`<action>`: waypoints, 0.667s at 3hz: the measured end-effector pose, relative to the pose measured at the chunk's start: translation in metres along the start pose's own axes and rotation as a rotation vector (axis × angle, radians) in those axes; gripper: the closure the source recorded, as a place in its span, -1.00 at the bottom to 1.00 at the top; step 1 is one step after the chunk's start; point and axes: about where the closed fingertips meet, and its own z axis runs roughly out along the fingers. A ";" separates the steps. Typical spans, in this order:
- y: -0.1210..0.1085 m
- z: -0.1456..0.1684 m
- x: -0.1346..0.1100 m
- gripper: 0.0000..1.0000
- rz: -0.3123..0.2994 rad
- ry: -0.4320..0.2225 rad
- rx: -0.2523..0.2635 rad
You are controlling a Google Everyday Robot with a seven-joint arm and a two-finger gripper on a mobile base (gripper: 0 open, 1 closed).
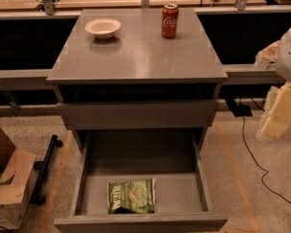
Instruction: Pick green jalapeno chip bag from middle drawer and place on counter
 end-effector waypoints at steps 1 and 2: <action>0.007 0.022 0.021 -1.00 0.085 0.011 -0.046; 0.009 0.027 0.023 -1.00 0.099 0.013 -0.055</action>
Offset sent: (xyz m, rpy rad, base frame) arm -0.0048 -0.0142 -0.0271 0.0250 0.0584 -0.0698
